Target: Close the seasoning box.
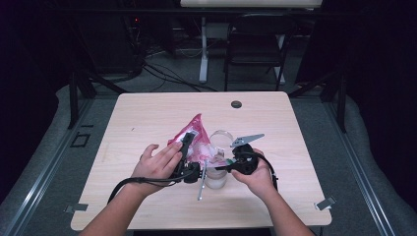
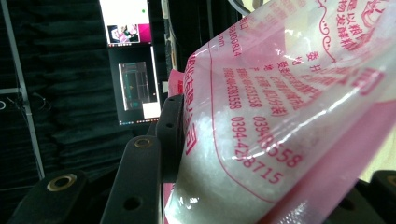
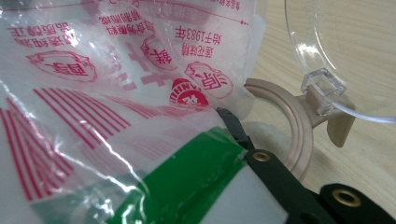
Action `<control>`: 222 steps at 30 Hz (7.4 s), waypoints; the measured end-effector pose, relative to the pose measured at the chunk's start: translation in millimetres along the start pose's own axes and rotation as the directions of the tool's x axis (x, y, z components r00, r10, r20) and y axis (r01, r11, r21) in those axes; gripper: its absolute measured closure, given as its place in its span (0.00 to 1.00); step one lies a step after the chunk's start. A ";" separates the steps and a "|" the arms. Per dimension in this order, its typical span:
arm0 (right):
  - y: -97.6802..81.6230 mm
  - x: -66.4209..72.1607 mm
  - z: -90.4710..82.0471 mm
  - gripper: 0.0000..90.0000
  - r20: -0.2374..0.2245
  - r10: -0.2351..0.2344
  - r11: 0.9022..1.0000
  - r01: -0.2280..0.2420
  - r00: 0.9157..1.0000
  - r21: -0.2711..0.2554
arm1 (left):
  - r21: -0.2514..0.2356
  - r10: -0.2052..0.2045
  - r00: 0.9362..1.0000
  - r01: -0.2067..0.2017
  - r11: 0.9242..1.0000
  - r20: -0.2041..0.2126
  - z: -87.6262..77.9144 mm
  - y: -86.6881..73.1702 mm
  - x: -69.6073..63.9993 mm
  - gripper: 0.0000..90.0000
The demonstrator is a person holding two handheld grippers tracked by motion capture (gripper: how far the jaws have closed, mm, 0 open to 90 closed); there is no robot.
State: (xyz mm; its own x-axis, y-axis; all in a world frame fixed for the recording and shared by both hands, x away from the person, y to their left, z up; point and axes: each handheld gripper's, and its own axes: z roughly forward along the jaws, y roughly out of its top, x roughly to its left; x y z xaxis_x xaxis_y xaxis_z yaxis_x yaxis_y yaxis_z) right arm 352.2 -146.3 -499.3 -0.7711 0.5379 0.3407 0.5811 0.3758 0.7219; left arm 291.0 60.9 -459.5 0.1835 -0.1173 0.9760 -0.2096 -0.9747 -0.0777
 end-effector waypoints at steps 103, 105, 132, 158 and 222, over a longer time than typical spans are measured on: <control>-6.0 0.8 2.5 1.00 0.014 0.012 1.000 -0.012 1.000 0.010 | -0.015 0.055 0.997 -0.054 0.998 0.049 1.6 5.8 9.9 0.71; -6.0 0.8 2.9 1.00 0.014 0.011 1.000 -0.012 1.000 0.010 | -0.014 0.057 0.997 -0.056 0.998 0.048 1.5 6.0 9.9 0.71; -5.1 1.2 4.4 1.00 0.016 0.009 1.000 -0.009 1.000 0.014 | -0.001 0.067 0.996 -0.067 0.998 0.066 3.1 5.9 11.6 0.70; -2.2 6.1 -2.1 1.00 0.034 -0.012 1.000 0.011 0.999 0.003 | 0.019 0.049 0.995 -0.050 0.999 0.082 6.7 4.8 13.5 0.75; -1.0 9.2 -4.3 1.00 0.061 -0.023 0.999 0.025 0.998 -0.030 | 0.060 -0.063 0.992 0.057 0.997 0.109 6.5 -13.7 -3.8 0.75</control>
State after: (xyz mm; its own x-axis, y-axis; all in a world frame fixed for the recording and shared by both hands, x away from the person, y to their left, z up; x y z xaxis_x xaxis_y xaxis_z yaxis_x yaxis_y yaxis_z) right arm 343.3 -145.0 -494.3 -0.7672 0.5737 0.2867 0.5535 0.3664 0.7479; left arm 299.4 73.4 -463.4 0.2998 -0.0753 0.9510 -0.1411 -0.9894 -0.0339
